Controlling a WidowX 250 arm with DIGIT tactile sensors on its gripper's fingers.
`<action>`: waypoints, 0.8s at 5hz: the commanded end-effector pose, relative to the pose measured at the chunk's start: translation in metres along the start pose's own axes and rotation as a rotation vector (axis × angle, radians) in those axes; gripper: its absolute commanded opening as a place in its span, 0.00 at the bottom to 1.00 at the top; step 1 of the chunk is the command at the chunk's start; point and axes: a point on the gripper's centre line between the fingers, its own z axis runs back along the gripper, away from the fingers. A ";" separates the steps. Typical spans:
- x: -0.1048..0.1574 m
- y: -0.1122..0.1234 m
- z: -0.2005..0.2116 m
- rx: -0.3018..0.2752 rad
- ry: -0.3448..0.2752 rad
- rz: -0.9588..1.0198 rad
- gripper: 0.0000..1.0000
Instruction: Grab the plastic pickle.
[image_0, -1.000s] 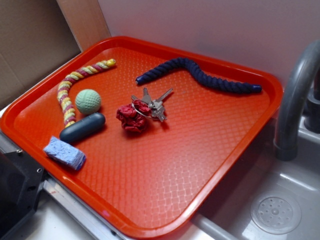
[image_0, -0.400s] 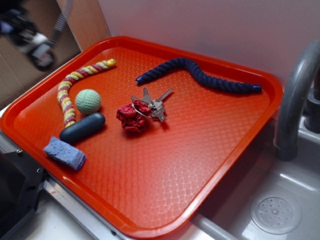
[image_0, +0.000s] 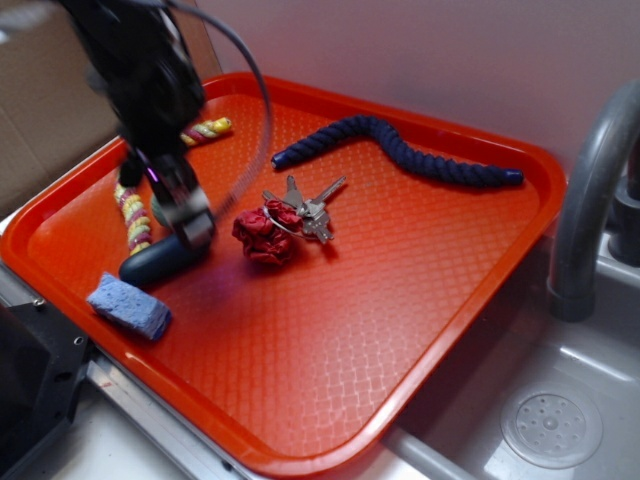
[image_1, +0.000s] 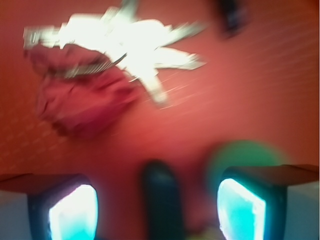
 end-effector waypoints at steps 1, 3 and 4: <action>-0.034 -0.012 -0.008 0.009 0.018 0.040 1.00; -0.047 0.007 -0.009 0.036 0.045 -0.043 1.00; -0.053 0.013 -0.014 -0.045 0.086 -0.186 1.00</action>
